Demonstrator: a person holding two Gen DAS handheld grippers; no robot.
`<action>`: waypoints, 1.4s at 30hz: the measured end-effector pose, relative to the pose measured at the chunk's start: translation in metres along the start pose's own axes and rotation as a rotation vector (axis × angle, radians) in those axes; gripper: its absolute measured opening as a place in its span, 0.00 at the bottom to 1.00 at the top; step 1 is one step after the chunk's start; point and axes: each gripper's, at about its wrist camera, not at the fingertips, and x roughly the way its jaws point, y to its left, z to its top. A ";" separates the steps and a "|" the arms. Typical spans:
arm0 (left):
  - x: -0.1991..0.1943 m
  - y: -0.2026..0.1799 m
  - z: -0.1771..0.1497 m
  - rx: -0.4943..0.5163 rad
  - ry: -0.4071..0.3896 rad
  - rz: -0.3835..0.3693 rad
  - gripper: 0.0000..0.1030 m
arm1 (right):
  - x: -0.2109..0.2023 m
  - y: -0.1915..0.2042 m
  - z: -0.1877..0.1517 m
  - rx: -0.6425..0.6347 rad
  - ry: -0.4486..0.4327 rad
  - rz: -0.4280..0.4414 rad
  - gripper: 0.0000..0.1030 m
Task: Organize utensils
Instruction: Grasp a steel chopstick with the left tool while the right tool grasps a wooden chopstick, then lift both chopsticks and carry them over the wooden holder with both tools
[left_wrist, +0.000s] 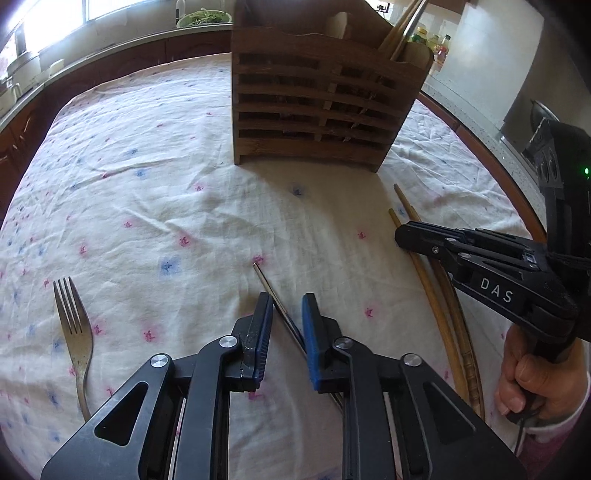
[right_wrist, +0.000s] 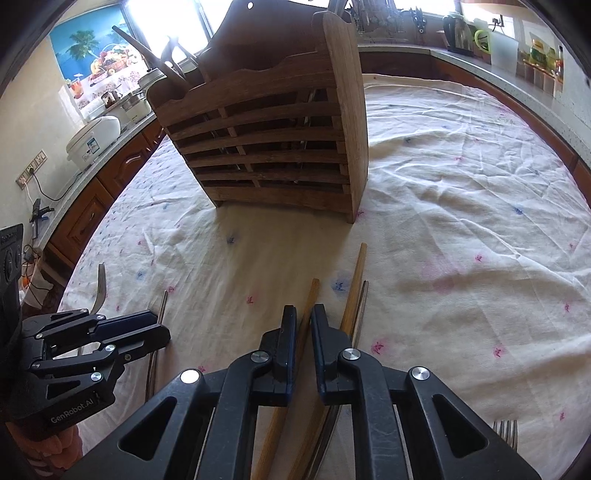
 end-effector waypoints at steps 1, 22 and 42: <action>0.001 -0.004 0.001 0.025 -0.005 0.011 0.13 | 0.000 0.000 0.000 -0.004 -0.001 0.000 0.09; -0.015 0.001 -0.002 0.003 -0.075 0.046 0.04 | -0.020 0.001 -0.006 0.027 -0.050 0.056 0.06; -0.130 0.007 -0.016 -0.036 -0.299 -0.050 0.04 | -0.123 0.027 -0.004 -0.002 -0.264 0.109 0.05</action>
